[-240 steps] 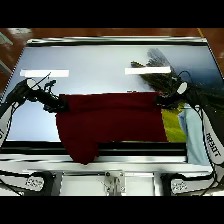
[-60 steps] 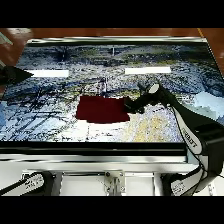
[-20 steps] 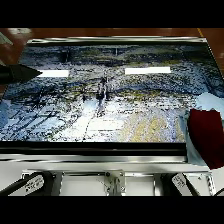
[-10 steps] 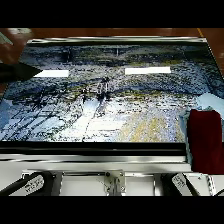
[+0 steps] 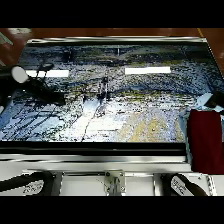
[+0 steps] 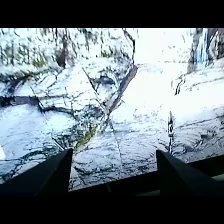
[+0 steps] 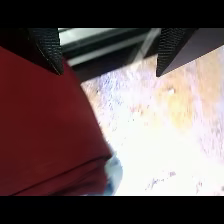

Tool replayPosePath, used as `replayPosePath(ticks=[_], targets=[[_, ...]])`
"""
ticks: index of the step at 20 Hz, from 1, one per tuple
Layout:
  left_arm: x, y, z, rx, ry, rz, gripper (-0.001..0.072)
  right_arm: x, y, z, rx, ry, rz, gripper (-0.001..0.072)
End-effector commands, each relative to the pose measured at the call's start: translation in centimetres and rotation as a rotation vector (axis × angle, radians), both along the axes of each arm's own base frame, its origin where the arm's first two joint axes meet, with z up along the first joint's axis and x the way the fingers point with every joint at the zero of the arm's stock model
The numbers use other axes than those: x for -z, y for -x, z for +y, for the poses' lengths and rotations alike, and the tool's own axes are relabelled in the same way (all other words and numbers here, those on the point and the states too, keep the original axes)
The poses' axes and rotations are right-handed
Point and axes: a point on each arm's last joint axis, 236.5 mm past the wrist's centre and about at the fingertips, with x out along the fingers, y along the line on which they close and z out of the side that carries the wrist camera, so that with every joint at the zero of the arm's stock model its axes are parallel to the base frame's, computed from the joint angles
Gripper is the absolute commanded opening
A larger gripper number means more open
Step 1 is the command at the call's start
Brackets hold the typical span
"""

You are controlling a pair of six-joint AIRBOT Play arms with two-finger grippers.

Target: Fold the shirts.

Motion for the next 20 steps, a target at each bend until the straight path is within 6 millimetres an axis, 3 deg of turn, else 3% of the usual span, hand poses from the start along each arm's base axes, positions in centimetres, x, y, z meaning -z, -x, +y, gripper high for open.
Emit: replayPosePath(ticks=[1,5,11,20], targets=[[3.0,2.1,-0.7,0.044,-0.103,0.135,0.0601,3.4,0.0,4.5,-0.146,-0.019,0.17,0.0685],[2.4,0.7,-1.0,0.036,-0.079,0.068,0.0601,3.5,-0.4,6.6,-0.186,-0.05,0.166,0.0685],[1.0,-1.6,-6.2,0.001,0.152,-0.027,0.0601,3.5,-0.4,6.7,-0.187,-0.058,0.164,0.0685],[1.0,-1.2,-6.2,0.011,0.151,-0.015,0.0599,3.5,-0.4,6.7,-0.187,-0.058,0.164,0.0685]])
